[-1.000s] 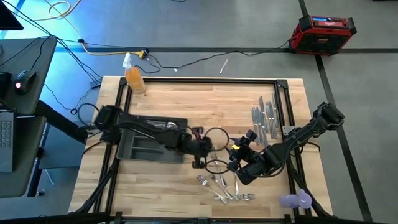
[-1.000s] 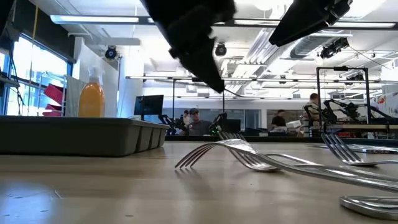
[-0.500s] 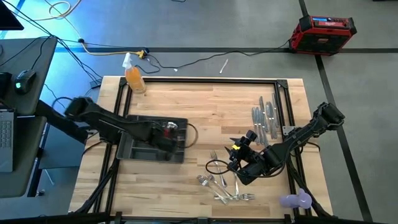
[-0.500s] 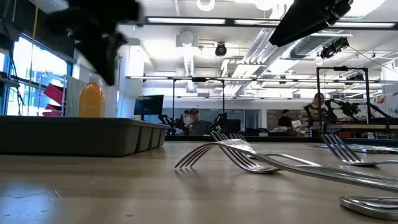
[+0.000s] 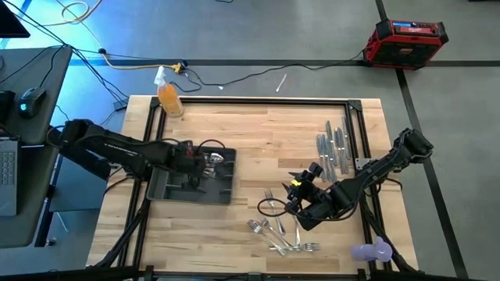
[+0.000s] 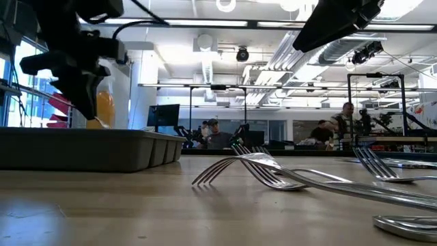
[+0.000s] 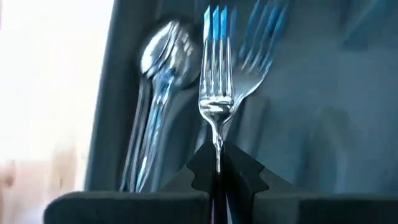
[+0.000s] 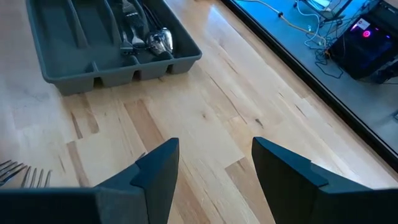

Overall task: Sort silverware
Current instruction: Put the silver fork into the black silverware tray

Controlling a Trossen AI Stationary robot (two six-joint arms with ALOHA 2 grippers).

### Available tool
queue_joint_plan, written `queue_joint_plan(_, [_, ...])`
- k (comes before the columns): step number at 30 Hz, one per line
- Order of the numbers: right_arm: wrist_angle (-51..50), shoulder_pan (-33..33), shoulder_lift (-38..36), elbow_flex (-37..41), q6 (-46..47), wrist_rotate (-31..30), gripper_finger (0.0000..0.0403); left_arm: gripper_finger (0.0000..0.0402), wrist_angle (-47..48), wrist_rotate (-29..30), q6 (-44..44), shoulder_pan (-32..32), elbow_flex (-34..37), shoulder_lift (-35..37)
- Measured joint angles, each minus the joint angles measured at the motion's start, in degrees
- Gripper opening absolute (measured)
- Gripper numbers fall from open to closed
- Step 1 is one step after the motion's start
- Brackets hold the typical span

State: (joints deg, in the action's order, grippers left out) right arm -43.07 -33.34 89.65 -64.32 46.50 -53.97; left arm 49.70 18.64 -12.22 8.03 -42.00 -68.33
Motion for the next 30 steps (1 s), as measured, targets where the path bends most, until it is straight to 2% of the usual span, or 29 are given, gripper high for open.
queue_joint_plan(6, [0.04,-0.02,0.00,0.00,-0.28,0.59,0.0192,0.0010,-2.19,-4.61,2.86,-3.04,0.72,-1.86])
queue_joint_plan(14, [0.04,-0.02,0.00,0.00,-0.44,0.58,0.0192,0.0015,-8.99,-7.13,7.93,-4.79,3.04,-3.29])
queue_joint_plan(22, [-0.02,-0.02,0.00,0.00,-0.29,0.58,0.0192,0.0085,-9.38,-7.17,9.62,-6.04,3.76,-2.78])
queue_joint_plan(26, [0.00,-0.02,0.00,0.00,-0.37,0.56,0.0192,0.0116,-6.74,-7.00,5.53,-6.11,0.06,-2.29])
queue_joint_plan(30, [0.00,-0.02,0.00,0.00,-0.42,0.48,0.0192,0.0120,-10.78,-6.93,1.86,-2.55,-4.97,-2.23])
